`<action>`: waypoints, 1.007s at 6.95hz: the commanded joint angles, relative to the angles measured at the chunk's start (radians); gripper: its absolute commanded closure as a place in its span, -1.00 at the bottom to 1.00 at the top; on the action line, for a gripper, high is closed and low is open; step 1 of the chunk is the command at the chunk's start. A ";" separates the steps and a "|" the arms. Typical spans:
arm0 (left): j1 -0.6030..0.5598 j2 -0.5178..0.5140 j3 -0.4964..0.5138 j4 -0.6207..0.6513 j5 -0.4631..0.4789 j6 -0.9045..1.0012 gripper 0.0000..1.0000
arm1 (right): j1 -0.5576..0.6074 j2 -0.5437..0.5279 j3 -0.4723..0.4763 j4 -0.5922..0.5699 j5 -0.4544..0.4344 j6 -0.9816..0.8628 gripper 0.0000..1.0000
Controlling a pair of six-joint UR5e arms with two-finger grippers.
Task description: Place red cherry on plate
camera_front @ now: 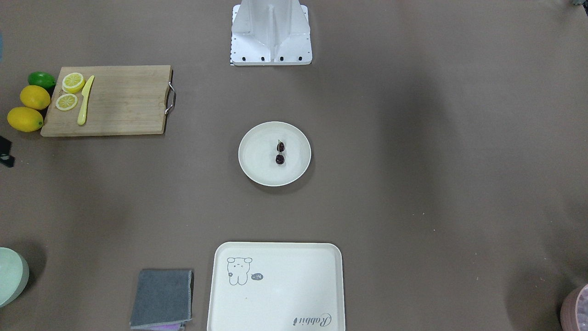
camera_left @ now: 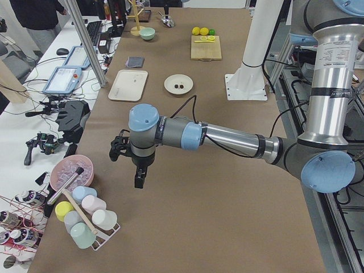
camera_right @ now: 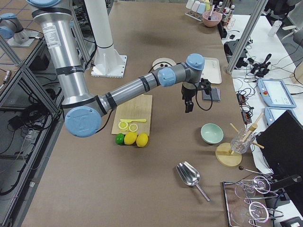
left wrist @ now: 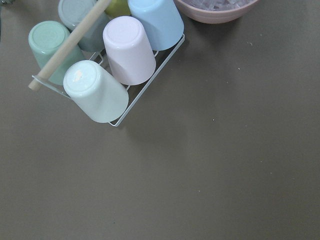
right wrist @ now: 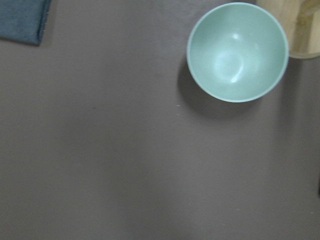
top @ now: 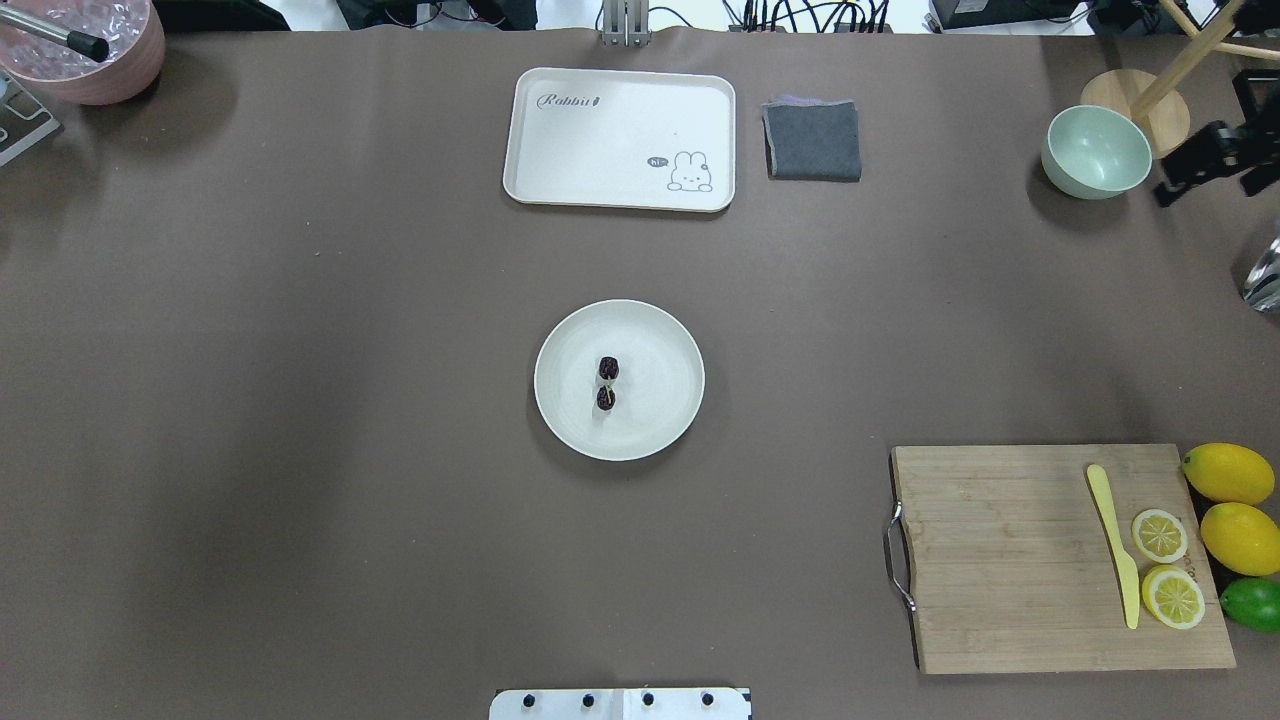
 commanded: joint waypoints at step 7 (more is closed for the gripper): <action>-0.001 0.070 0.011 -0.053 -0.001 -0.008 -0.96 | 0.272 -0.224 -0.093 0.009 0.016 -0.271 -1.00</action>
